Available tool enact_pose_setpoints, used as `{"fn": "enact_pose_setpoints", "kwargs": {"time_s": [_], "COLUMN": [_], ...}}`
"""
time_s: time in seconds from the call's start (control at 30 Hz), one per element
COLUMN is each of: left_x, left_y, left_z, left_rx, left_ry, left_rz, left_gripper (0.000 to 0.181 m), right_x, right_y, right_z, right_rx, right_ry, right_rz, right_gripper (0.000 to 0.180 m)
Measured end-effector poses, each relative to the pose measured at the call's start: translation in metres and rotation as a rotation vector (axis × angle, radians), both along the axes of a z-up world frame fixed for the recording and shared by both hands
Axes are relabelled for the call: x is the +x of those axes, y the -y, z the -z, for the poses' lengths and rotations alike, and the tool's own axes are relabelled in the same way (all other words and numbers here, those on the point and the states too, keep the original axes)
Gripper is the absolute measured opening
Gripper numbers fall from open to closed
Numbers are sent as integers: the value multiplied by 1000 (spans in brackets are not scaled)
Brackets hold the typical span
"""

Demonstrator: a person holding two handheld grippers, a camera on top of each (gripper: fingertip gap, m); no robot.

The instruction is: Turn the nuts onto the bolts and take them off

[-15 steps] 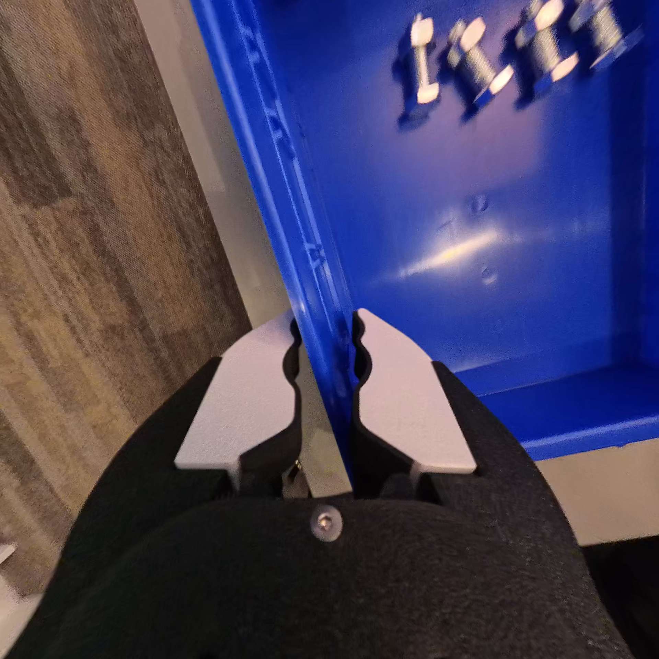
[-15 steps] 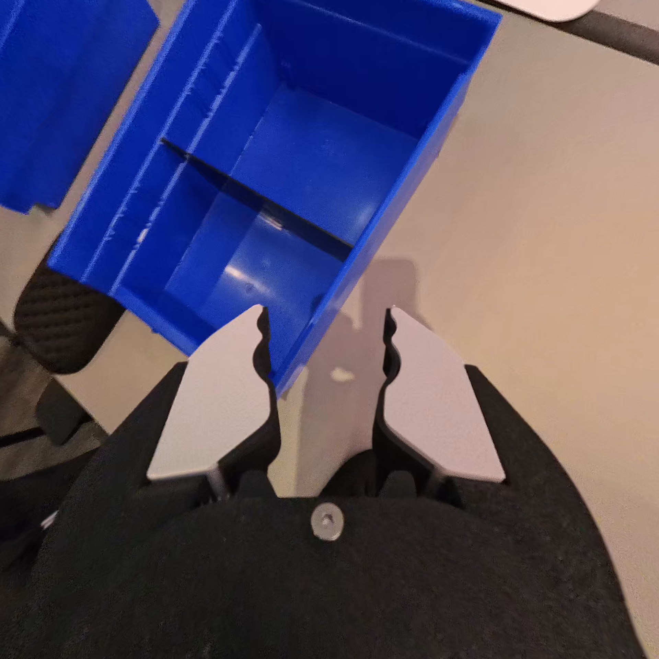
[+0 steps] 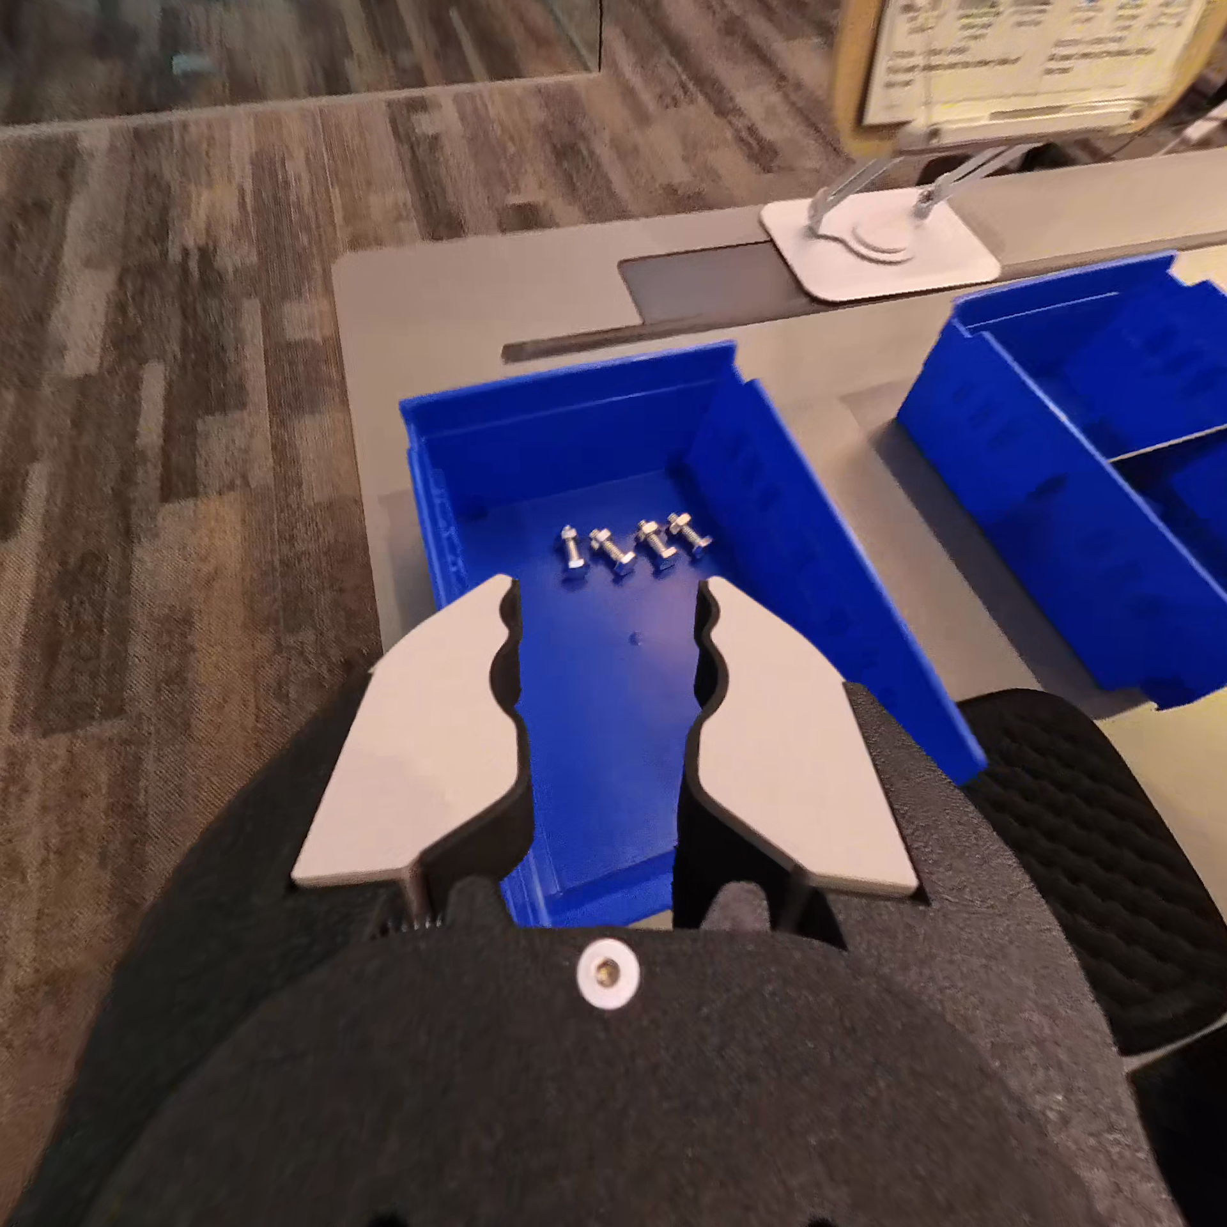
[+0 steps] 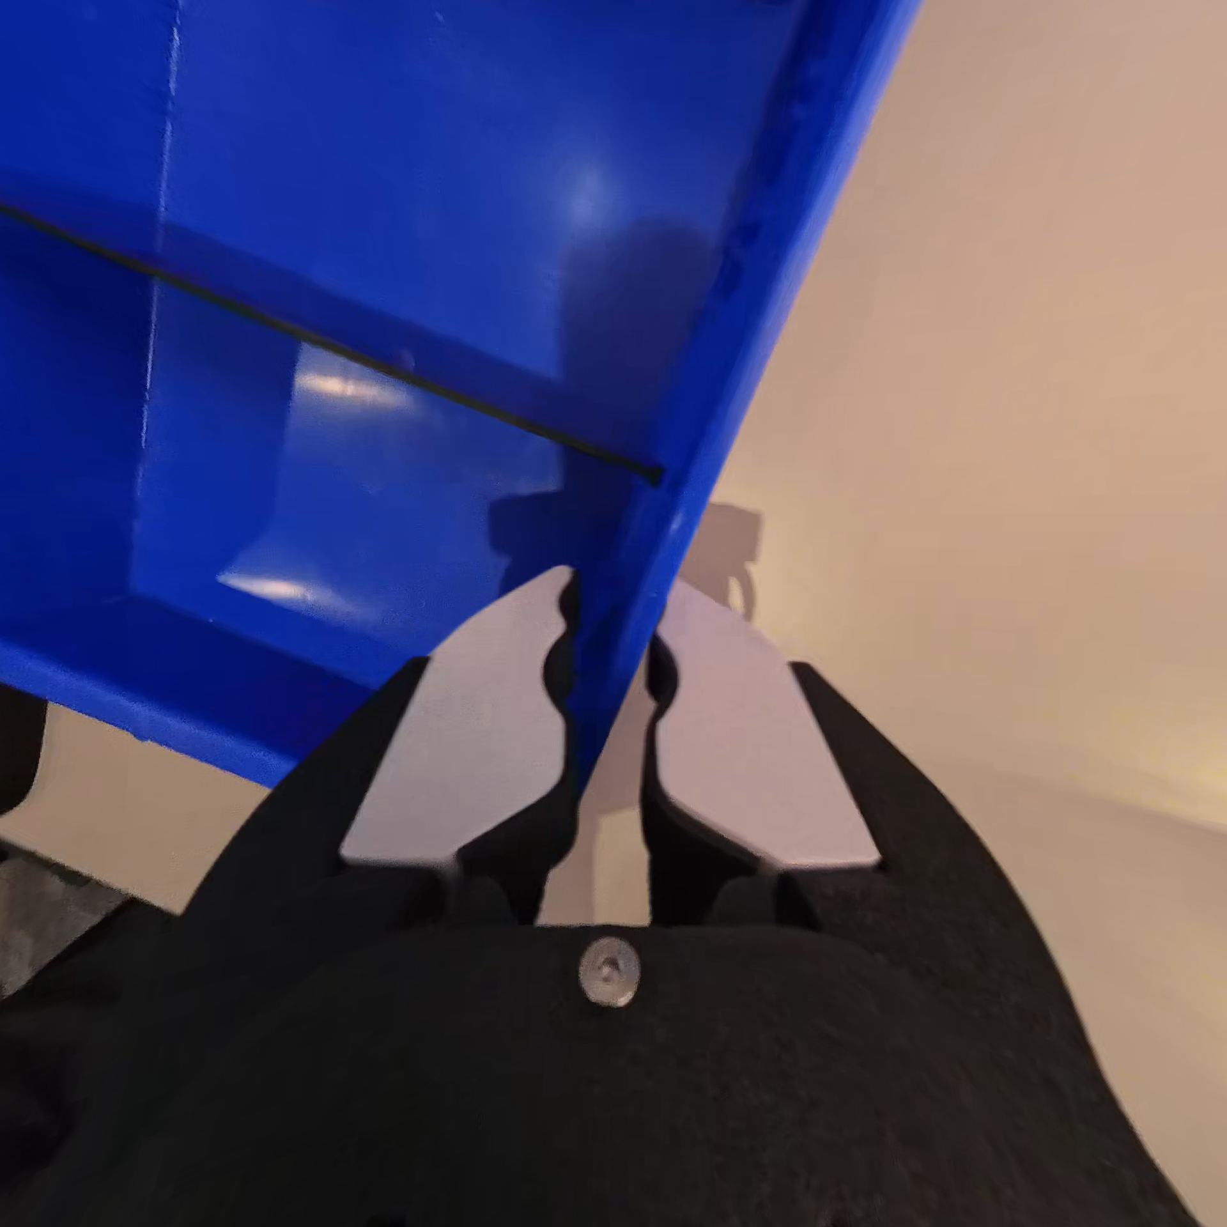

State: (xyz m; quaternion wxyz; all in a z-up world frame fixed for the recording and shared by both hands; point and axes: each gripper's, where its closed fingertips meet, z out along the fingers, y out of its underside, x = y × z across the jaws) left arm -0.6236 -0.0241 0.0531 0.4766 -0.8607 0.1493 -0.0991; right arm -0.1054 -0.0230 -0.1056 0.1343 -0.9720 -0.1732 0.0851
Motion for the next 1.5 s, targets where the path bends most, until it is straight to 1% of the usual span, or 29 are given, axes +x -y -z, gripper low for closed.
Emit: {"fn": "enact_pose_setpoints", "kwargs": {"time_s": [0.03, 0.13, 0.23, 0.37, 0.43, 0.6, 0.73, 0.9, 1.0, 1.07, 1.2, 1.33, 1.5], "left_x": [8, 35, 68, 101, 114, 140, 148, 157, 159, 154, 147, 154, 169], "left_y": [4, 14, 23, 31, 37, 59, 75, 99, 109, 110, 106, 100, 88], "left_z": [-7, -28, -40, -41, -41, -36, -40, -41, -45, -48, -59, -65, -61], "left_rx": [26, 94, 135, 150, 149, 104, 116, 79, 71, 82, 121, 123, 114], "left_ry": [-25, -82, -85, -124, -136, -95, -101, -46, 26, 51, 128, 233, 215], "left_rz": [13, 45, 116, 171, 200, 286, 303, 356, 378, 360, 325, 330, 333], "left_gripper": [50, 50, 47, 47, 47, 46, 44, 43, 42, 43, 43, 42, 41], "right_x": [1, 1, 2, 11, 20, 59, 121, 226, 301, 348, 427, 469, 494], "right_y": [3, 8, 6, -1, -6, -19, -23, -13, 2, 13, 35, 52, 61], "right_z": [4, 15, 14, 14, 12, 1, -2, 2, 7, 10, 14, 18, 20], "right_rx": [-39, -126, -157, -170, -176, -194, -196, -199, -189, -172, -147, -140, -119], "right_ry": [23, 57, 35, 7, 11, -13, 6, 3, -17, -37, 8, -24, -41], "right_rz": [-4, 25, 64, 143, 154, 180, 212, 247, 321, 371, 435, 458, 481], "right_gripper": [12, 10, 8, 6, 5, 6, 5, 5, 5, 5, 5, 5, 5]}}
